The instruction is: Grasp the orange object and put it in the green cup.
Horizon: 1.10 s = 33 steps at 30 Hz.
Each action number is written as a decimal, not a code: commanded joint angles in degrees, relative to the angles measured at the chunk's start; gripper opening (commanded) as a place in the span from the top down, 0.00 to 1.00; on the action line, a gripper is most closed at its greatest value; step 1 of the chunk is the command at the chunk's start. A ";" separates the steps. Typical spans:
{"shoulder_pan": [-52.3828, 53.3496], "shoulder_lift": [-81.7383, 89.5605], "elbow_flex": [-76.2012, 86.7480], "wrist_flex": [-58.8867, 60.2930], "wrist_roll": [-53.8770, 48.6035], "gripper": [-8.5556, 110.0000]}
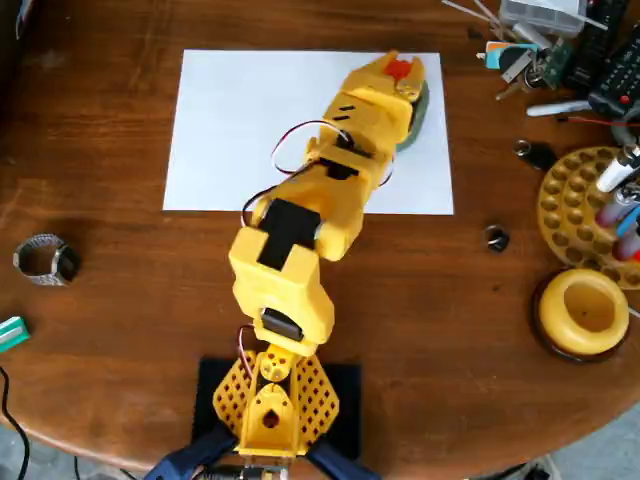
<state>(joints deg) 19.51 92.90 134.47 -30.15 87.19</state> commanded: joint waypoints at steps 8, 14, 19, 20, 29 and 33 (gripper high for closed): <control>-0.70 -5.54 -7.56 0.09 -0.18 0.93; -1.41 -8.96 -10.72 0.09 -0.18 0.93; -2.11 -10.55 -13.01 0.09 -0.79 0.84; -2.20 -10.37 -13.01 0.09 -0.97 0.83; -2.37 -9.49 -12.74 0.09 -1.67 0.80; -2.99 -9.67 -12.66 0.09 -1.67 0.80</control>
<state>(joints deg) 17.14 82.00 123.84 -30.15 85.87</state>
